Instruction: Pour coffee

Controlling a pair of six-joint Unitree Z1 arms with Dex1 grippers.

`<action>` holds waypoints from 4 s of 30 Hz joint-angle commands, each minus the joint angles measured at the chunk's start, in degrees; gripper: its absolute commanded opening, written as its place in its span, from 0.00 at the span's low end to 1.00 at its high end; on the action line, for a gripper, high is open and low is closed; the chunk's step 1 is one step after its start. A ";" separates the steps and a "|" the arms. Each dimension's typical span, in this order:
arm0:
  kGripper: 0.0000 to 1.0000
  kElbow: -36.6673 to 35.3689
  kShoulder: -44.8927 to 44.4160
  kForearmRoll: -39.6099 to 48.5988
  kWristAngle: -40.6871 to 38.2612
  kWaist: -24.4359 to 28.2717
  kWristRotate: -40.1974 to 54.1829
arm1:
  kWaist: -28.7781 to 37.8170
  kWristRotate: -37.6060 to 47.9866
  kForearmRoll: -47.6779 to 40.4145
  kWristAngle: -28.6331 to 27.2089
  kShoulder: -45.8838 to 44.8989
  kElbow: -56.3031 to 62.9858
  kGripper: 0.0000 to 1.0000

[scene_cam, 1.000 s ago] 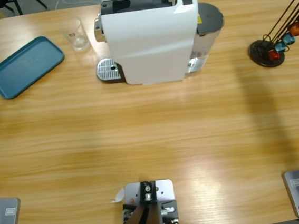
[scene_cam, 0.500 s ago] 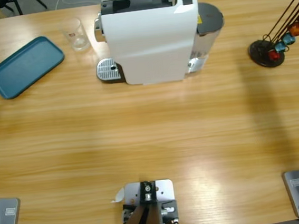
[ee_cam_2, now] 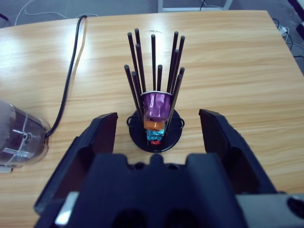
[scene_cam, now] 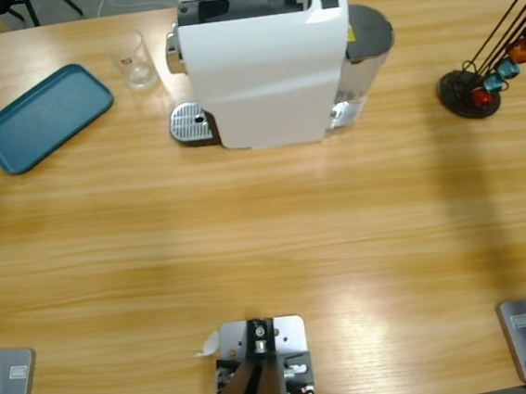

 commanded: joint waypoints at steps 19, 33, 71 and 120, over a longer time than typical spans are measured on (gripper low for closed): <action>0.95 2.07 3.23 -0.79 -0.61 0.40 0.78 | -1.64 -0.73 -0.58 -0.20 4.65 0.39 0.89; 0.95 2.07 3.63 -0.79 -0.45 0.40 0.75 | -2.52 -0.73 -1.63 -0.22 6.04 0.12 0.84; 0.93 2.05 4.07 -0.79 -0.37 0.40 0.64 | -2.61 -2.75 -2.69 1.30 1.06 1.07 0.00; 0.93 2.16 3.14 -0.97 -2.74 0.40 0.73 | 44.06 -31.03 30.78 29.35 18.38 -37.42 0.00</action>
